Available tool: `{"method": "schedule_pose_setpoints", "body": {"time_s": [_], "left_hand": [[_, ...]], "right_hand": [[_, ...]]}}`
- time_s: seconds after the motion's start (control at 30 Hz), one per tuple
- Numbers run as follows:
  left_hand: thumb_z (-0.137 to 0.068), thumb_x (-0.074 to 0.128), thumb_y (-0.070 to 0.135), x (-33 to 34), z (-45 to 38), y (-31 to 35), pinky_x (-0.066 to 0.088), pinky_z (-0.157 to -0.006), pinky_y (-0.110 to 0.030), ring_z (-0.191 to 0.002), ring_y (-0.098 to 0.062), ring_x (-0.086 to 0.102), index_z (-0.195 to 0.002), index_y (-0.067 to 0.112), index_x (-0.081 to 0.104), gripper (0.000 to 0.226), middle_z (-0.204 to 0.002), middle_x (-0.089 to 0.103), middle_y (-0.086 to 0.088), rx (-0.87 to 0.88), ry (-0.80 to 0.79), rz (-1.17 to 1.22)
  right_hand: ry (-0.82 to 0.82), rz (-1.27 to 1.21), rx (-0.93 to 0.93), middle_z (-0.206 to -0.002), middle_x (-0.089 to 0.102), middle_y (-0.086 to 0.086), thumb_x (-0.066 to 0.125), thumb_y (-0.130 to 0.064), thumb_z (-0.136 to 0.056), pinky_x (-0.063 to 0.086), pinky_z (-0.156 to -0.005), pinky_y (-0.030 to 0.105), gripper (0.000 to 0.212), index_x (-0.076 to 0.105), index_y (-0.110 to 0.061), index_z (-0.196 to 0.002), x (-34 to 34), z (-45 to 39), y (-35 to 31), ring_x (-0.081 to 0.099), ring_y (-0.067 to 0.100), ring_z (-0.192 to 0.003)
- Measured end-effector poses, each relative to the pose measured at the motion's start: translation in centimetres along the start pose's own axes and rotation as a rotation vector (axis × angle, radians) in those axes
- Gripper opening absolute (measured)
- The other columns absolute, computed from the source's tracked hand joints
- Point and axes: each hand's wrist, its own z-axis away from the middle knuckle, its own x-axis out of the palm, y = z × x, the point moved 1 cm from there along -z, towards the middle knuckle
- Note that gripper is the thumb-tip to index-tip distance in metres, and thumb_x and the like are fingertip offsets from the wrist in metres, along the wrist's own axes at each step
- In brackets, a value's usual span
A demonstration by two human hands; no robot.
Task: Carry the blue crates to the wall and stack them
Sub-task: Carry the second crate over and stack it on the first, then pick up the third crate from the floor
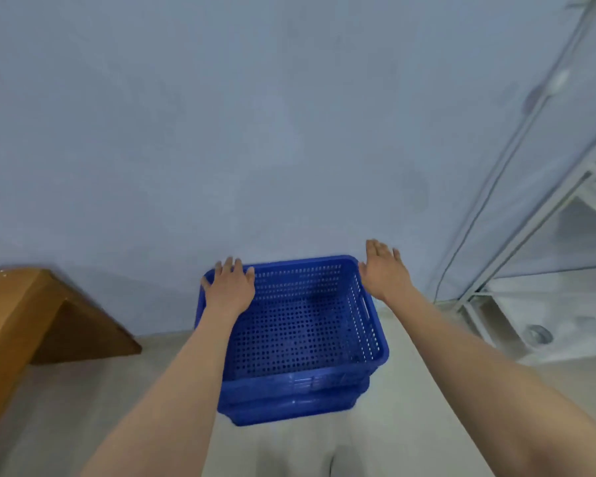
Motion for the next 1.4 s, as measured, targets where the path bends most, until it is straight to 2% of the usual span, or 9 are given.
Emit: {"method": "schedule_pose_setpoints", "body": {"time_s": [0.2,0.33,0.43,0.63,0.73,0.83,0.93,1.13,1.4], "left_hand": [[-0.104,0.012,0.044,-2.5,5.7,6.3,0.002,-0.120,-0.060,-0.154,-0.022,-0.001,-0.160,0.016,0.004,0.062,-0.167,0.000,0.002,0.286,-0.045,-0.091],[-0.104,0.011,0.045,-0.3,13.2,12.2,0.003,-0.119,-0.062,-0.154,-0.023,-0.001,-0.159,0.017,0.005,0.063,-0.167,0.001,0.002,0.514,-0.138,-0.118],[-0.104,0.012,0.044,2.6,20.4,16.8,0.000,-0.119,-0.062,-0.154,-0.022,-0.002,-0.160,0.017,0.005,0.062,-0.167,0.000,0.003,0.704,-0.206,-0.132],[-0.103,0.014,0.045,7.1,37.3,24.5,0.006,-0.120,-0.059,-0.154,-0.023,0.004,-0.159,0.017,0.011,0.063,-0.167,0.005,0.002,1.039,-0.302,-0.195],[-0.103,0.017,0.044,9.2,45.8,26.9,0.009,-0.119,-0.060,-0.154,-0.025,0.004,-0.158,0.015,0.016,0.061,-0.167,0.008,0.000,1.163,-0.333,-0.232],[-0.104,0.017,0.044,11.6,56.8,28.5,0.006,-0.119,-0.060,-0.154,-0.024,0.003,-0.158,0.017,0.015,0.060,-0.167,0.007,0.002,1.294,-0.369,-0.281],[-0.104,0.014,0.044,14.8,67.1,29.3,0.004,-0.119,-0.060,-0.154,-0.023,0.000,-0.159,0.019,0.010,0.061,-0.167,0.004,0.002,1.378,-0.399,-0.318],[-0.104,0.014,0.046,21.7,83.0,28.5,0.005,-0.119,-0.061,-0.154,-0.024,0.002,-0.158,0.020,0.014,0.060,-0.167,0.007,0.002,1.431,-0.453,-0.383],[-0.103,0.016,0.047,29.8,94.6,28.4,0.008,-0.118,-0.062,-0.153,-0.024,0.005,-0.158,0.019,0.017,0.061,-0.167,0.009,0.001,1.465,-0.510,-0.515]], "right_hand": [[0.168,0.038,0.171,-0.163,0.018,0.011,0.024,-0.033,-0.106,0.007,-0.124,0.043,0.059,0.012,-0.005,-0.156,-6.6,11.3,0.1,0.017,0.024,-0.151],[0.158,0.033,0.366,-0.162,0.022,0.010,0.027,-0.037,-0.105,0.007,-0.124,0.043,0.060,0.017,-0.005,-0.155,-7.3,22.0,2.7,0.018,0.024,-0.151],[0.150,0.028,0.536,-0.162,0.023,0.010,0.026,-0.041,-0.103,0.007,-0.123,0.043,0.063,0.021,-0.005,-0.155,-6.9,31.7,6.1,0.018,0.024,-0.150],[0.099,0.023,0.948,-0.165,0.014,0.009,0.021,-0.044,-0.104,0.001,-0.124,0.041,0.066,0.012,-0.006,-0.157,-6.1,55.2,13.1,0.009,0.022,-0.153],[0.098,0.014,1.100,-0.165,0.013,0.009,0.022,-0.044,-0.104,0.002,-0.123,0.041,0.066,0.013,-0.006,-0.157,-5.7,66.1,14.6,0.010,0.023,-0.152],[0.122,0.020,1.257,-0.164,0.016,0.010,0.022,-0.044,-0.104,0.005,-0.124,0.042,0.066,0.014,-0.005,-0.156,-4.8,78.7,15.4,0.013,0.024,-0.151],[0.155,0.010,1.350,-0.163,0.019,0.010,0.024,-0.044,-0.103,0.005,-0.124,0.042,0.066,0.015,-0.006,-0.156,-2.7,90.1,16.1,0.015,0.024,-0.151],[0.146,-0.056,1.488,-0.164,0.015,0.010,0.023,-0.044,-0.103,0.003,-0.124,0.041,0.067,0.012,-0.006,-0.157,2.4,108.7,17.3,0.012,0.022,-0.152],[0.071,-0.219,1.614,-0.164,0.016,0.011,0.022,-0.043,-0.104,0.003,-0.124,0.041,0.066,0.013,-0.004,-0.157,10.4,122.3,20.1,0.014,0.023,-0.152]]}}
